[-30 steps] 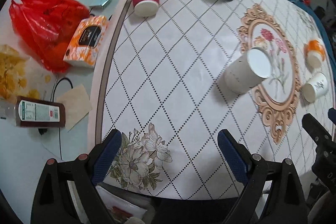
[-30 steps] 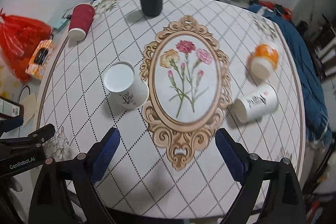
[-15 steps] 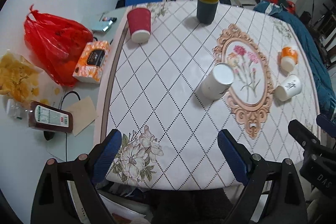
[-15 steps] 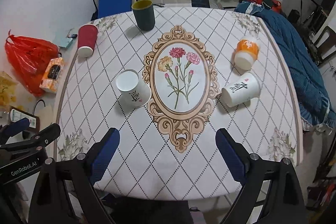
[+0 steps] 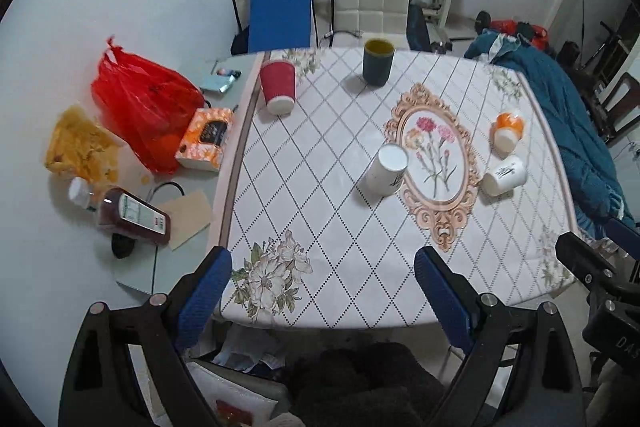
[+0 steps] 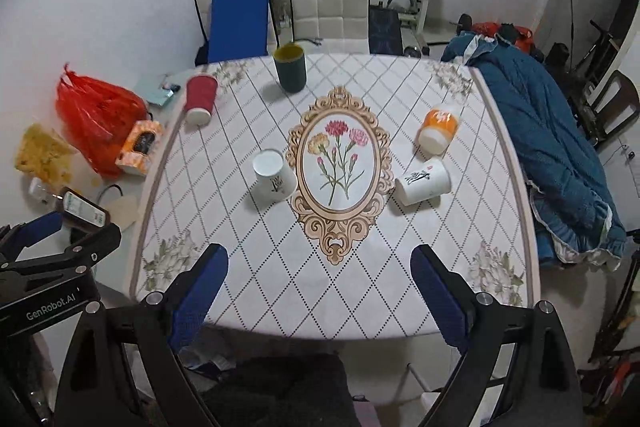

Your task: Flip cup upside down

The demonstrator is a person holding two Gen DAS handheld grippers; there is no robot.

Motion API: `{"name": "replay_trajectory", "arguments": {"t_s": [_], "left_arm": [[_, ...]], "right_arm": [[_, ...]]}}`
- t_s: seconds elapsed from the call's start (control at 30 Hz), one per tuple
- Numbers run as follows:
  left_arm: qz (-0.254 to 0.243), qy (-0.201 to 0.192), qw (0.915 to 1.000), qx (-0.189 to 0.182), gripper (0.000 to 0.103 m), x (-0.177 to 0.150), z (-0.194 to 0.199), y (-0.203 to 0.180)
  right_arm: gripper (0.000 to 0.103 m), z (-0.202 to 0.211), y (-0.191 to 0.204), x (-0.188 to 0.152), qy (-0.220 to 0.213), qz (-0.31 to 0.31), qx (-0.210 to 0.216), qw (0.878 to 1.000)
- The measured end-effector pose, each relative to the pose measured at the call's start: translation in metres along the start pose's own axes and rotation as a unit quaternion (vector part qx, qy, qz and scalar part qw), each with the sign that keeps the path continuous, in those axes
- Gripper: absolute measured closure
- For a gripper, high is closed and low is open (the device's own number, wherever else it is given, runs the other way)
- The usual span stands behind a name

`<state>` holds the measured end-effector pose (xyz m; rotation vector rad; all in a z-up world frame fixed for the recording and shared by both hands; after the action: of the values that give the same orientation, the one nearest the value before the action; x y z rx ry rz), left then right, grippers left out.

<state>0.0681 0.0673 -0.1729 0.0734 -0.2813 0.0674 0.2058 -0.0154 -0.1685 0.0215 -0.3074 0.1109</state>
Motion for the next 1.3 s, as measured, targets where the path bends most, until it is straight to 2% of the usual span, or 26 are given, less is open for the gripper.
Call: {"name": "replay_trajectory", "arguments": {"t_s": [0.2, 0.37, 0.57, 0.8, 1.1, 1.2, 1.3], "left_arm": [[0.004, -0.028, 0.9995, -0.012, 0.009, -0.006, 0.054, -0.001], [0.006, -0.032, 0.9992, -0.021, 0.009, -0.011, 0.079, -0.002], [0.010, -0.039, 0.9989, -0.026, 0.009, -0.013, 0.099, -0.001], [0.009, -0.031, 0.9991, -0.025, 0.009, -0.016, 0.100, -0.002], [0.013, -0.014, 0.9994, -0.027, 0.009, -0.014, 0.088, -0.005], [0.013, -0.012, 0.9995, -0.027, 0.002, -0.013, 0.086, -0.006], [0.014, -0.011, 0.9995, -0.024, 0.002, -0.011, 0.084, -0.004]], "right_arm": [[0.005, 0.064, 0.006, -0.003, -0.035, -0.001, 0.018, 0.999], [0.005, 0.108, 0.013, -0.005, -0.057, 0.002, 0.022, 0.998], [0.005, 0.141, 0.016, -0.008, -0.072, 0.002, 0.024, 0.997], [0.005, 0.146, 0.019, -0.010, -0.063, 0.002, 0.026, 0.998], [0.005, 0.133, 0.017, 0.000, -0.044, 0.000, 0.026, 0.999], [0.005, 0.126, 0.015, 0.003, -0.040, -0.003, 0.022, 0.999], [0.005, 0.120, 0.012, 0.006, -0.038, -0.007, 0.017, 0.999]]}}
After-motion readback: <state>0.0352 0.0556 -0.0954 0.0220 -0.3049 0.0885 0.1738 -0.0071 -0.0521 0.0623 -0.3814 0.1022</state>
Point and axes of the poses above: each gripper's, at about its wrist camera, not at the fingertips, and z roughly against the way its jaws point, y to its left, x to its top, the point moved 8 cm from there along -z, roughly the way its jaws point, and after that the axes turned 8 degrees about y, right-handed, at the moved point
